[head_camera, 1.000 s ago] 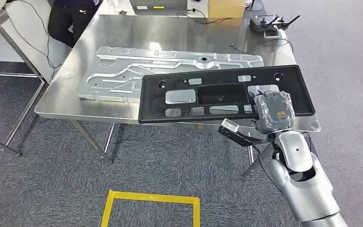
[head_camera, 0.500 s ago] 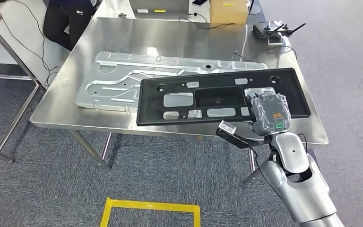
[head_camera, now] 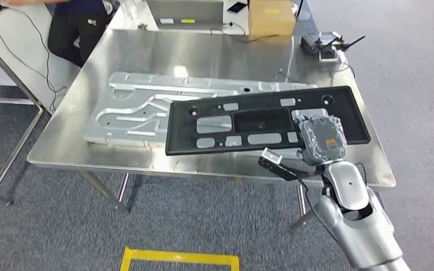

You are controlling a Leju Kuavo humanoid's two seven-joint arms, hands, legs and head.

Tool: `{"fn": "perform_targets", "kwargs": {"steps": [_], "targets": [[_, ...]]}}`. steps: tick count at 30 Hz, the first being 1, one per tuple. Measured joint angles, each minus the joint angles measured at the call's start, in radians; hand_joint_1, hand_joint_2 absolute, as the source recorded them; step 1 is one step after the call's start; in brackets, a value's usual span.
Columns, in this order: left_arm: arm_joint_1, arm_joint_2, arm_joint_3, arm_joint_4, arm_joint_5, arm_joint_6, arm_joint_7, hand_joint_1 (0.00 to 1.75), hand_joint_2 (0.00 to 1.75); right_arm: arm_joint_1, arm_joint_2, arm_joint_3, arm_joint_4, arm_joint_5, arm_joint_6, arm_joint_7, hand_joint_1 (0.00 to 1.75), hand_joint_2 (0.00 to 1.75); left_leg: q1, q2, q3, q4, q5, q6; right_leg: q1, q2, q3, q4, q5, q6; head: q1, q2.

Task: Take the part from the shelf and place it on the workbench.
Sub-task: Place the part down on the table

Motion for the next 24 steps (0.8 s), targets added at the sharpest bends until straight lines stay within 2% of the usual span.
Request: {"fn": "perform_targets", "kwargs": {"steps": [1, 2, 4, 5, 6, 7, 9, 10, 11, 13, 15, 16, 17, 19, 20, 21, 22, 23, 24], "targets": [[0.0, 0.001, 0.0, 0.0, 0.001, 0.0, 0.0, 0.0, 1.75, 0.0, 0.0, 0.0, 0.0, -0.001, 0.0, 0.0, 1.69, 1.75, 0.001, 0.0, -0.015, 0.035, -0.011, -0.005, -0.004, 0.0, 0.012, -0.004, -0.003, -0.003, -0.001, 0.0], [0.0, 0.002, 0.0, 0.0, 0.002, 0.001, 0.001, 0.0, 1.75, 0.0, 0.0, 0.0, 0.0, -0.001, 0.0, 0.0, 1.69, 1.75, 0.004, 0.0, -0.044, 0.086, -0.03, -0.009, -0.006, -0.001, 0.022, -0.007, -0.008, -0.005, -0.002, 0.0], [0.001, 0.002, 0.001, 0.0, 0.003, 0.001, 0.001, 0.0, 1.75, 0.002, 0.0, 0.0, 0.001, -0.002, 0.0, 0.0, 1.69, 1.75, 0.01, 0.001, -0.124, 0.202, -0.077, -0.02, -0.008, -0.001, 0.035, -0.007, -0.022, -0.006, -0.003, 0.0], [0.001, 0.003, 0.001, 0.0, 0.003, 0.001, 0.001, 0.0, 1.75, 0.005, 0.0, 0.0, 0.001, -0.002, 0.0, 0.0, 1.69, 1.75, 0.013, 0.001, -0.156, 0.236, -0.09, -0.025, -0.009, 0.0, 0.044, -0.007, -0.031, -0.005, -0.003, 0.0], [0.002, 0.003, 0.001, 0.0, 0.003, 0.001, 0.001, 0.0, 1.75, 0.008, 0.0, 0.0, 0.002, -0.002, 0.0, 0.0, 1.69, 1.75, 0.017, 0.001, -0.174, 0.237, -0.082, -0.03, -0.011, 0.0, 0.055, -0.007, -0.04, -0.001, -0.003, 0.0], [0.004, 0.003, 0.002, 0.0, 0.003, 0.002, 0.002, 0.0, 1.75, 0.011, 0.0, 0.0, 0.002, -0.002, 0.0, 0.0, 1.69, 1.75, 0.02, 0.001, -0.175, 0.203, -0.051, -0.034, -0.014, 0.001, 0.068, -0.006, -0.05, 0.003, -0.003, 0.0], [0.009, 0.003, 0.003, 0.0, 0.003, 0.002, 0.002, 0.0, 1.75, 0.012, 0.0, 0.001, 0.004, -0.002, 0.0, 0.0, 1.69, 1.75, 0.026, 0.001, -0.149, 0.083, 0.042, -0.041, -0.02, 0.002, 0.095, -0.003, -0.073, 0.016, -0.003, 0.0], [0.011, 0.003, 0.004, 0.001, 0.003, 0.002, 0.002, 0.0, 1.75, 0.012, 0.0, 0.001, 0.004, -0.002, 0.0, 0.0, 1.69, 1.75, 0.027, 0.002, -0.137, 0.034, 0.067, -0.038, -0.021, 0.003, 0.104, 0.0, -0.084, 0.023, -0.003, 0.0], [0.012, 0.003, 0.005, 0.001, 0.004, 0.002, 0.002, 0.0, 1.75, 0.011, 0.0, 0.001, 0.005, -0.003, -0.001, 0.0, 1.69, 1.75, 0.026, 0.001, -0.13, 0.007, 0.082, -0.032, -0.02, 0.004, 0.108, 0.002, -0.095, 0.032, -0.003, 0.0], [0.012, 0.003, 0.007, 0.002, 0.004, 0.002, 0.002, 0.0, 1.75, 0.011, 0.0, 0.001, 0.008, -0.004, -0.002, 0.0, 1.69, 1.75, 0.022, 0.001, -0.121, -0.005, 0.076, -0.011, -0.019, 0.005, 0.115, 0.006, -0.104, 0.048, -0.003, 0.0], [0.01, 0.003, 0.008, 0.002, 0.004, 0.002, 0.002, 0.0, 1.75, 0.011, 0.0, 0.002, 0.009, -0.009, -0.002, 0.0, 1.69, 1.75, 0.023, 0.0, -0.105, -0.011, 0.075, 0.006, -0.021, 0.003, 0.111, 0.034, -0.102, 0.058, -0.002, 0.0], [0.009, 0.003, 0.009, 0.002, 0.003, 0.002, 0.002, 0.0, 1.75, 0.01, -0.001, 0.002, 0.011, -0.013, -0.002, 0.0, 1.69, 1.75, 0.024, -0.001, -0.095, -0.014, 0.072, 0.013, -0.023, 0.002, 0.091, 0.07, -0.103, 0.061, -0.002, 0.0], [0.007, 0.003, 0.009, 0.002, 0.003, 0.002, 0.002, 0.0, 1.75, 0.009, -0.001, 0.002, 0.014, -0.018, -0.003, 0.0, 1.69, 1.75, 0.024, -0.001, -0.087, -0.018, 0.068, 0.018, -0.023, 0.001, 0.057, 0.124, -0.111, 0.063, -0.001, 0.0], [0.005, 0.003, 0.011, 0.002, 0.001, 0.002, 0.002, 0.0, 1.75, 0.009, -0.001, 0.002, 0.025, -0.028, -0.004, 0.0, 1.69, 1.75, 0.021, -0.003, -0.07, -0.021, 0.054, 0.024, -0.023, 0.001, -0.032, 0.24, -0.152, 0.066, -0.001, 0.0], [0.005, 0.003, 0.012, 0.002, 0.0, 0.002, 0.001, 0.0, 1.75, 0.01, -0.002, 0.002, 0.034, -0.033, -0.004, -0.001, 1.69, 1.75, 0.018, -0.004, -0.061, -0.021, 0.046, 0.025, -0.022, 0.001, -0.069, 0.273, -0.171, 0.065, -0.001, 0.0], [0.006, 0.003, 0.013, 0.002, 0.0, 0.002, 0.001, 0.0, 1.75, 0.012, -0.002, 0.002, 0.045, -0.037, -0.004, -0.002, 1.69, 1.75, 0.015, -0.005, -0.05, -0.022, 0.037, 0.027, -0.019, 0.001, -0.094, 0.28, -0.177, 0.061, -0.001, 0.0], [0.006, 0.003, 0.014, 0.002, 0.0, 0.002, 0.0, 0.0, 1.75, 0.012, -0.002, 0.002, 0.055, -0.042, -0.004, -0.003, 1.69, 1.75, 0.01, -0.007, -0.036, -0.022, 0.027, 0.028, -0.015, 0.0, -0.102, 0.256, -0.16, 0.054, -0.001, 0.0], [0.006, 0.003, 0.015, 0.002, -0.001, 0.002, 0.0, 0.0, 1.75, 0.013, -0.002, 0.001, 0.065, -0.046, -0.004, -0.004, 1.69, 1.75, 0.005, -0.007, -0.022, -0.023, 0.017, 0.029, -0.009, 0.0, -0.095, 0.204, -0.118, 0.041, -0.001, 0.0], [0.007, 0.001, 0.015, 0.002, -0.001, 0.002, 0.0, 0.0, 1.75, 0.013, -0.002, 0.001, 0.072, -0.049, -0.004, -0.005, 1.69, 1.75, 0.001, -0.007, -0.009, -0.024, 0.008, 0.029, 0.001, 0.003, -0.082, 0.141, -0.058, 0.022, -0.001, 0.0]]}}
